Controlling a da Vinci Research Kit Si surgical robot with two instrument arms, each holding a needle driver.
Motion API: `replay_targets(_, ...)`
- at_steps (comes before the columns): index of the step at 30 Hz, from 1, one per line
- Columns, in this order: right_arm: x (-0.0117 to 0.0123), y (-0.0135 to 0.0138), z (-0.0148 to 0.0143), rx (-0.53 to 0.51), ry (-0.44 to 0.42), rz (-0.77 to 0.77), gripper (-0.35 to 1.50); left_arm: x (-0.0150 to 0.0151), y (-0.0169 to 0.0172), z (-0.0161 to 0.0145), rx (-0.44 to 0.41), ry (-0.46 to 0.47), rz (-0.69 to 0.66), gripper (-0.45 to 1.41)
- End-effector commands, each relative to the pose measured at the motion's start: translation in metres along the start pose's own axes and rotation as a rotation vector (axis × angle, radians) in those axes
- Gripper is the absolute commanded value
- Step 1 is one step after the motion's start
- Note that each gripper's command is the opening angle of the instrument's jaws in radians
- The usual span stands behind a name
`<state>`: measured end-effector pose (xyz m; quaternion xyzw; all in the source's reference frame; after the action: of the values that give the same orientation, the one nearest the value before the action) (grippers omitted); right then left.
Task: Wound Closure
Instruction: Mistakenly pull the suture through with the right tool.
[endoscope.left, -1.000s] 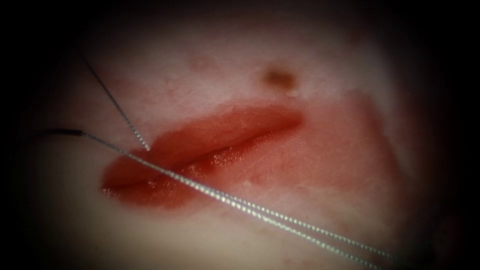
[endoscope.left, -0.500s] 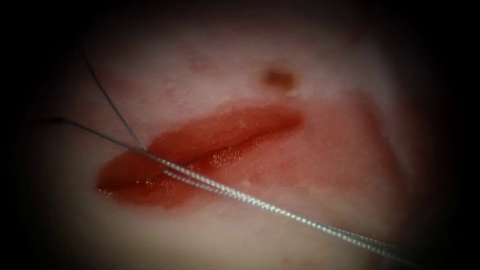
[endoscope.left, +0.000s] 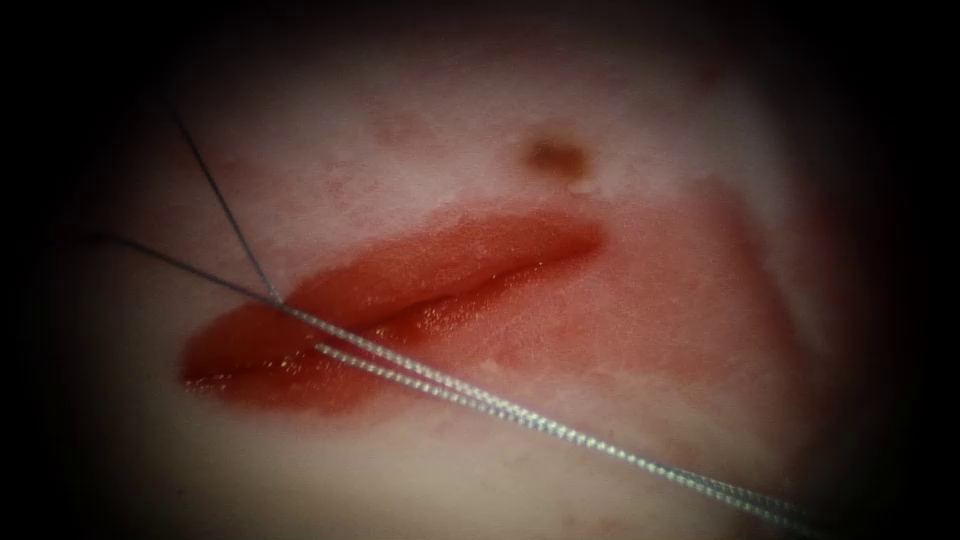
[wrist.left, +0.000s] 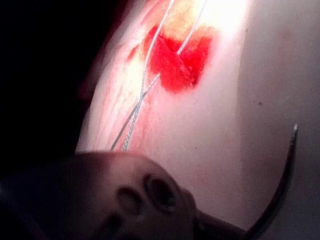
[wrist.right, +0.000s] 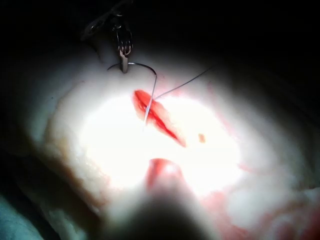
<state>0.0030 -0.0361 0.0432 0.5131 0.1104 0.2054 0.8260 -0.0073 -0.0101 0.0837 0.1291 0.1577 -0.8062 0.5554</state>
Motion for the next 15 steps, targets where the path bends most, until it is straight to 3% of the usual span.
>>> replay_targets(1, 0.0008, -0.0002, -0.0005, 0.000, 0.006, 0.004, -0.35, -0.0008, -0.0007, -0.0005, 0.005, -0.005, -0.001, -0.45)
replay_targets(10, -0.0027, -0.0011, -0.0022, -0.029, 0.009, 0.044, -0.35, -0.0006, -0.0010, -0.0005, 0.002, -0.003, -0.008, -0.45)
replay_targets(15, -0.0022, -0.0009, -0.0027, -0.068, 0.030, 0.042, -0.35, -0.0003, -0.0014, -0.0005, 0.002, 0.001, -0.016, -0.45)
